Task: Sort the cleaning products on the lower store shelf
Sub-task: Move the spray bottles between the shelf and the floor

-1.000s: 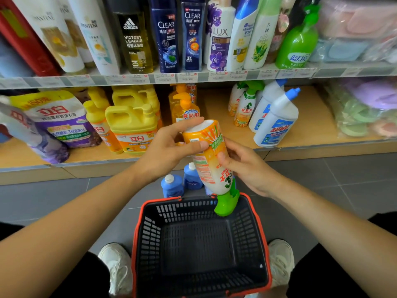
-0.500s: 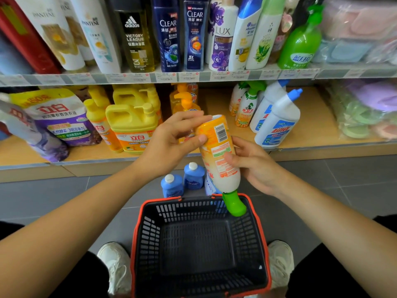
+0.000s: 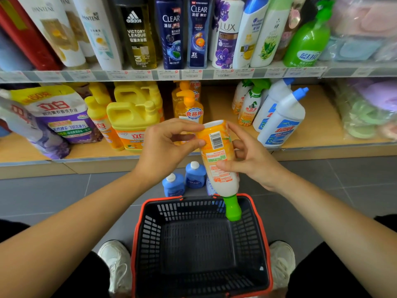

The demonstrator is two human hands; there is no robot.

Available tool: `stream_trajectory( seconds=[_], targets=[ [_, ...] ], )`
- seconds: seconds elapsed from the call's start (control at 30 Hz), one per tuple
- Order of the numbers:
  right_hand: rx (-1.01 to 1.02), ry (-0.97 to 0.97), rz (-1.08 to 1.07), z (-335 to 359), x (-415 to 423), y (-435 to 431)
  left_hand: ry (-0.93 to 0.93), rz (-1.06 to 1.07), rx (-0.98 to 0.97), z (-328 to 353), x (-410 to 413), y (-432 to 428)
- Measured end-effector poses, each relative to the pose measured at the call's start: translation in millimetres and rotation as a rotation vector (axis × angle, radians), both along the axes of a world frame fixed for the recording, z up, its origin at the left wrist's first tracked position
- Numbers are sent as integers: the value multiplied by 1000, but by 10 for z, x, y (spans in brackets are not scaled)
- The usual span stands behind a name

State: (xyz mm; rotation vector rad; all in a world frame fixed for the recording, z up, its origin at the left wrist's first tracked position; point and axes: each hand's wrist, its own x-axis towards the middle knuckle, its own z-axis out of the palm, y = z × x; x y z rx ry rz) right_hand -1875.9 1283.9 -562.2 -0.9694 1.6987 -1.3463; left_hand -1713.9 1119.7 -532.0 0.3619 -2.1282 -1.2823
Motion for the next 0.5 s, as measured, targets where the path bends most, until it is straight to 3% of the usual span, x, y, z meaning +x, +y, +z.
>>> stream_trajectory(
  seconds=[0.13,0.27,0.4,0.5],
  targets=[
    [2,16,-88,-26,-18,-34,-75,103,57,-116,-40,26],
    [-47,-85,-252,-20,-40,-65,-223,-15,227,-379,-10,148],
    [-82,-240,-442,-3,-116,-75,-460,-153,105,-645,84,289],
    [-115,-341,-520,1,-147,-80,-530,-180,9,-754,85,317]
  ],
)
